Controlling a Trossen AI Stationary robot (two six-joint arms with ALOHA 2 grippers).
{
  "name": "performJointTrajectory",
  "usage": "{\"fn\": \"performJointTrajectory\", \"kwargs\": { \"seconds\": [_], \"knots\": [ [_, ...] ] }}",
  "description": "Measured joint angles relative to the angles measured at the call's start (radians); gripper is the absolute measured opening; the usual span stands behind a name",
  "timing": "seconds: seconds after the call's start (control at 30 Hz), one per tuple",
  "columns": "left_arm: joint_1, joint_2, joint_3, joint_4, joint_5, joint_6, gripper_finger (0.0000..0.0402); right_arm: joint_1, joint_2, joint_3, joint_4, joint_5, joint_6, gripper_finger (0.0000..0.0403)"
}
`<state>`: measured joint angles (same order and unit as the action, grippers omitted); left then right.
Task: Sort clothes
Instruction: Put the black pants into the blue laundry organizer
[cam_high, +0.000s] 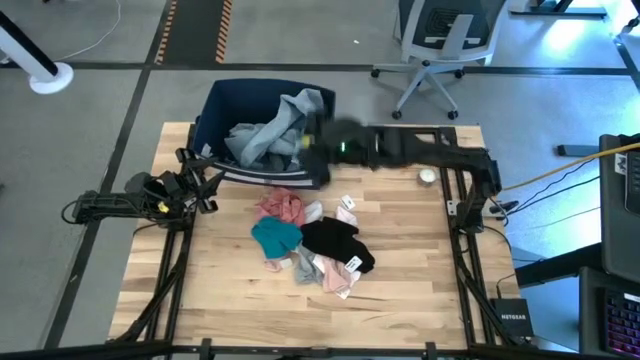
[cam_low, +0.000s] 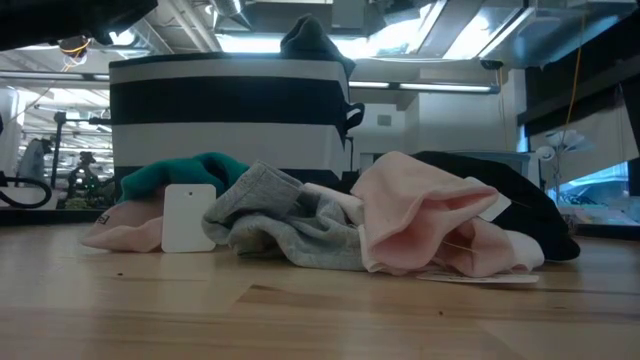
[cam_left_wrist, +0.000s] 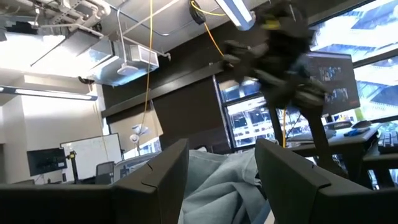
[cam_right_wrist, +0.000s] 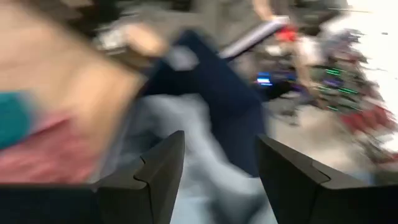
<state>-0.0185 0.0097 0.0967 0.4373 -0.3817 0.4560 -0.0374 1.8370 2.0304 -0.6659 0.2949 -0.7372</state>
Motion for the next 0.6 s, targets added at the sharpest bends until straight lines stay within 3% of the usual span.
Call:
{"fn": "performJointTrajectory", "kwargs": {
  "seconds": [0.13, 0.27, 0.37, 0.6],
  "knots": [
    [0.0, 0.0, 0.0, 0.005, 0.0, 0.009, 0.018, 0.125, 0.012, -0.025, -0.197, 0.005, 0.034, 0.0211],
    [0.0, 0.0, 0.0, 0.021, 0.0, 0.015, 0.018, 0.242, 0.014, -0.165, -0.292, 0.054, 0.108, 0.0211],
    [0.0, 0.0, 0.0, 0.019, 0.0, 0.015, 0.018, 0.318, 0.017, -0.287, -0.273, 0.056, 0.207, 0.0211],
    [0.0, 0.0, 0.0, 0.019, 0.0, 0.016, 0.018, 0.483, 0.017, -0.559, -0.044, 0.055, 0.342, 0.0211]
  ]
}}
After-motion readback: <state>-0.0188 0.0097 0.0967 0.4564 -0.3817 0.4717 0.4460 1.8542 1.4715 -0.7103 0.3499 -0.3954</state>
